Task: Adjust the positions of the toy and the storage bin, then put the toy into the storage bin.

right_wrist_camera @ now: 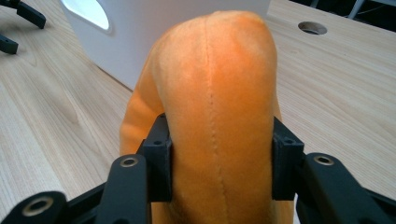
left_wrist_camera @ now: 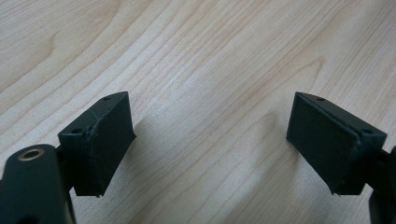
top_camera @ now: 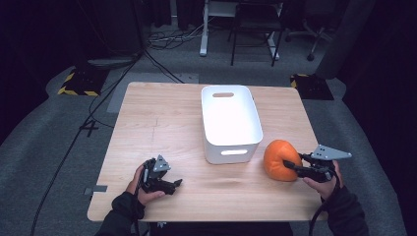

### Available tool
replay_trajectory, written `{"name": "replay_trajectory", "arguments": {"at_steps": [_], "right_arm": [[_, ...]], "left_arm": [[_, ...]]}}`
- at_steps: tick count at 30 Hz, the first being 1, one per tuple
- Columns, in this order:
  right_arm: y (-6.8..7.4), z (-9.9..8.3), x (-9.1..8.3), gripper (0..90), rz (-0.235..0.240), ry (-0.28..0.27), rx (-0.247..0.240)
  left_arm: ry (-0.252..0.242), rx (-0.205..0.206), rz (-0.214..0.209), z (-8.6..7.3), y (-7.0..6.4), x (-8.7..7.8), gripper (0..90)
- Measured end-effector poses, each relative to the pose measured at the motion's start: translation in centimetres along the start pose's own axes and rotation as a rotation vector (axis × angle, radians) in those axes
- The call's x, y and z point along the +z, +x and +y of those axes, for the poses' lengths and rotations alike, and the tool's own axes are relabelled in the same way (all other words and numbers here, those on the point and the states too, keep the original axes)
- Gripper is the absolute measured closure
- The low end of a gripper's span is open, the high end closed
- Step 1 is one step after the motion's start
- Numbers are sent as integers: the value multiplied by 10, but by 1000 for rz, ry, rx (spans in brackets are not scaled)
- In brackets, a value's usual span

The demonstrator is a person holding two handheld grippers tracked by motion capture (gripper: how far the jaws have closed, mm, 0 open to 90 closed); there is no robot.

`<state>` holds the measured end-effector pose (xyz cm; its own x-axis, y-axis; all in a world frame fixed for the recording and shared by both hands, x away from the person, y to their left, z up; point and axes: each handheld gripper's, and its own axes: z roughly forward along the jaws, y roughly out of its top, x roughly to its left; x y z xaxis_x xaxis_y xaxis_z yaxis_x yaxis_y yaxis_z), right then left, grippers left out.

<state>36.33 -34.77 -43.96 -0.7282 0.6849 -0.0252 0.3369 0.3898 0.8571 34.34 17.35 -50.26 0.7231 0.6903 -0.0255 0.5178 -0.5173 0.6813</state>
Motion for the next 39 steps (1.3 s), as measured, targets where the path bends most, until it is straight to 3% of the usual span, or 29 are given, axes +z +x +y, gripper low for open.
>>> {"name": "replay_trajectory", "arguments": {"at_steps": [13,28,39], "right_arm": [[0,-2,0,537,-1,-28,27],[1,-1,-7,563,-14,-73,4],[3,15,-11,563,-25,-133,0]], "left_arm": [[1,2,-3,0,0,0,150],[7,0,10,-1,0,-1,149],[2,-3,3,0,0,-1,146]]}}
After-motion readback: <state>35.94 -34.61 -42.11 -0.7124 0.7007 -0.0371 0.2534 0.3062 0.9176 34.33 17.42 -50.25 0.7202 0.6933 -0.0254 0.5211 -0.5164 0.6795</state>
